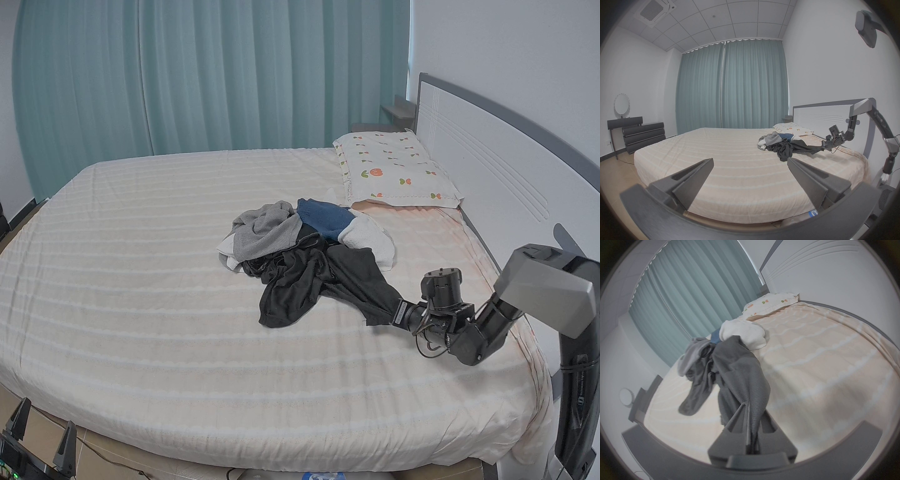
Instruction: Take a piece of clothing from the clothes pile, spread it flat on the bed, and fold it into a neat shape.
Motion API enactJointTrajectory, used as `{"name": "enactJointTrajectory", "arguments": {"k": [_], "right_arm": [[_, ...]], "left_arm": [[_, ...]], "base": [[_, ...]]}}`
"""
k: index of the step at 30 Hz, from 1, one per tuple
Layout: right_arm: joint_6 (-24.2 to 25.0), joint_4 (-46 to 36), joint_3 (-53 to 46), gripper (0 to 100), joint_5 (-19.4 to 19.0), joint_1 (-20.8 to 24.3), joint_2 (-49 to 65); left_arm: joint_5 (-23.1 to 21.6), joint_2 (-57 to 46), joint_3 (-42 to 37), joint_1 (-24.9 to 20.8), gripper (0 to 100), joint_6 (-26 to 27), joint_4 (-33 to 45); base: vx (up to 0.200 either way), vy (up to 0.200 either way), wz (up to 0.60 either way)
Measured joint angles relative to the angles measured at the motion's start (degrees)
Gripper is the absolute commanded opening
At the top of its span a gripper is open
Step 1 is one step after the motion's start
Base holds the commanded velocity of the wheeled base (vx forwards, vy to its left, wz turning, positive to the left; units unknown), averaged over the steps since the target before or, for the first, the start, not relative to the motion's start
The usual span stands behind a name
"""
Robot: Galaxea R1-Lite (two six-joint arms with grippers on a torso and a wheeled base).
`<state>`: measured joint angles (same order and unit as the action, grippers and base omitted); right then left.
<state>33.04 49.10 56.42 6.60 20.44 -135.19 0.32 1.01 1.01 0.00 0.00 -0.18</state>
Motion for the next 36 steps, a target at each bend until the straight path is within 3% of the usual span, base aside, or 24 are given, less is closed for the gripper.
{"name": "enactJointTrajectory", "arguments": {"k": [8, 13, 18, 27, 36], "right_arm": [[4.73, 10.80, -20.53, 0, -4.90, 1.41, 15.04], [7.30, 13.06, -26.38, 0, -6.16, 2.49, 22.71], [9.46, 14.45, -29.88, 0, -6.84, 4.04, 29.05], [12.31, 15.54, -34.32, 0, -7.35, 6.05, 34.65], [13.24, 15.90, -35.30, 0, -7.17, 7.94, 35.22]], "left_arm": [[-0.13, 0.09, 1.63, -0.10, 100, -2.40, -1.10], [-1.24, 3.25, 10.86, -1.05, 100, -5.77, 0.02], [-4.50, 9.37, 19.30, -2.47, 100, -4.73, 1.07], [-7.97, 29.77, 20.72, -6.91, 100, -2.56, -3.36], [-8.30, 54.80, 20.04, -14.28, 100, -5.24, -16.62]], "base": [[0.000, 0.000, 0.00], [0.000, 0.000, 0.00], [0.000, 0.000, 0.00], [0.000, 0.000, 0.00], [0.000, 0.000, 0.00]]}}
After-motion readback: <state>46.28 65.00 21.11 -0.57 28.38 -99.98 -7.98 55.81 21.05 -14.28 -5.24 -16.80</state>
